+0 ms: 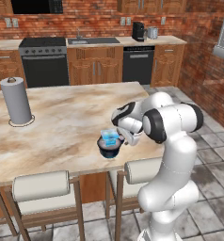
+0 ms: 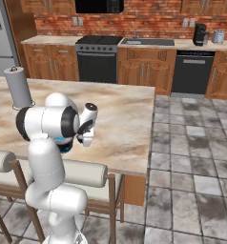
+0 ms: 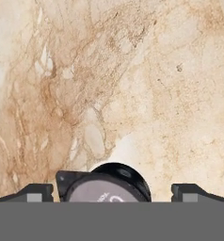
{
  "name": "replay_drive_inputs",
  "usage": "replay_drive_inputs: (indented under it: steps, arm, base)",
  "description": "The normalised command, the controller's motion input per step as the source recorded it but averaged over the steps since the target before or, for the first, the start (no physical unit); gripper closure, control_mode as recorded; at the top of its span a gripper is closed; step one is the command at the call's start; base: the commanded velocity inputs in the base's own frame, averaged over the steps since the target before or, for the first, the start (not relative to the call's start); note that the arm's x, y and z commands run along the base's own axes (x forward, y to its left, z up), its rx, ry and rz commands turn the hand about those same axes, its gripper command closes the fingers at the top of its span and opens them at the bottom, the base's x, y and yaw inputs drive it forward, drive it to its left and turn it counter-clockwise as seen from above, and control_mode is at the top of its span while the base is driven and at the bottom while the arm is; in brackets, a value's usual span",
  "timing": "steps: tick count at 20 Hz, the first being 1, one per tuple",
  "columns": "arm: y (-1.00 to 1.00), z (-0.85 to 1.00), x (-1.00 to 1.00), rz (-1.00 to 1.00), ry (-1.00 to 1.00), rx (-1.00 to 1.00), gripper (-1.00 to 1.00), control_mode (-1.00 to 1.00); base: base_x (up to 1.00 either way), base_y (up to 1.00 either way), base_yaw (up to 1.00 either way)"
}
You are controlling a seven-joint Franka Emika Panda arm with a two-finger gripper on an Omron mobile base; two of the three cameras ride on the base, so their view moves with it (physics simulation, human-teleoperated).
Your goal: Stack the yogurt containers by placing the smaller containers on top of the larger containers.
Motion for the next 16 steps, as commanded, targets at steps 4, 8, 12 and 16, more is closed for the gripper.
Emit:
replay_drive_inputs:
  steps: [4,8,12,16]
  arm:
    - [0.07,-0.09,0.06,0.0,0.0,0.0,-1.0,-1.0]
    - [0.06,-0.09,0.06,0.0,0.0,0.0,-1.0,-1.0]
    - [0.04,-0.1,0.04,0.0,0.0,0.0,-1.0,-1.0]
    - [0.04,-0.1,0.04,0.0,0.0,0.0,1.0,-1.0]
  base:
    - [0.0,0.0,0.0]
    - [0.0,0.0,0.0]
    - [0.0,0.0,0.0]
    - [0.0,0.0,0.0]
